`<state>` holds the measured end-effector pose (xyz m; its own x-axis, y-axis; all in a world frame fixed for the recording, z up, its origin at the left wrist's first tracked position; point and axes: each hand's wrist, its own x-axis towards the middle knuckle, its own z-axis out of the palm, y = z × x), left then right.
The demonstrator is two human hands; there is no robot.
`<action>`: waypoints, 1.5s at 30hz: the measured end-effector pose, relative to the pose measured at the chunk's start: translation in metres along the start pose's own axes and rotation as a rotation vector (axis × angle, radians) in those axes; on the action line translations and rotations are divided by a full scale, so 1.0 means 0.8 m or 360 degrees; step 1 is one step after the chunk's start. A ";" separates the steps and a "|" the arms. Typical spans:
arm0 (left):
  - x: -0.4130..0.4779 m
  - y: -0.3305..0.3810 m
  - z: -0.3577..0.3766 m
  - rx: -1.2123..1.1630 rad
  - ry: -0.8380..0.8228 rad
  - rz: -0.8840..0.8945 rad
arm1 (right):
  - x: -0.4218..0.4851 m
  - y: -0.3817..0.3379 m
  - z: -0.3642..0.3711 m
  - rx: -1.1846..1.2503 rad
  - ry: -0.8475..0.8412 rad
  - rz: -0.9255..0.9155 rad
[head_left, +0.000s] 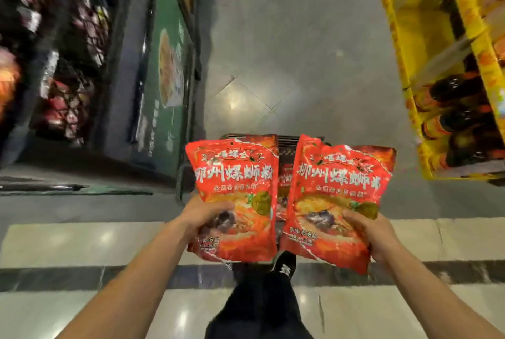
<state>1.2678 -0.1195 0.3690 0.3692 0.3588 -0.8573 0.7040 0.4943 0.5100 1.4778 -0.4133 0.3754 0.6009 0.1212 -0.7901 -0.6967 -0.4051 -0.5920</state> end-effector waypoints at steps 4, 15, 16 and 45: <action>0.106 -0.029 0.036 -0.0037 0.0022 -0.0103 | 0.113 0.045 0.015 -0.0130 0.0004 0.0109; 0.375 -0.127 0.082 0.0044 -0.0029 -0.0249 | 0.380 0.171 0.071 -0.0446 -0.0133 0.0181; 0.393 -0.139 0.083 0.0035 -0.0032 -0.0268 | 0.398 0.184 0.076 -0.0456 -0.0128 0.0217; 0.540 -0.263 0.154 0.2235 0.0624 0.1248 | 0.513 0.318 0.144 -0.2336 0.0155 -0.1079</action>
<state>1.3536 -0.1659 -0.1174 0.8637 0.4326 -0.2585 0.4762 -0.8684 0.1380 1.5016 -0.3619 -0.1175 0.6872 0.5969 -0.4141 0.6131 -0.7823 -0.1104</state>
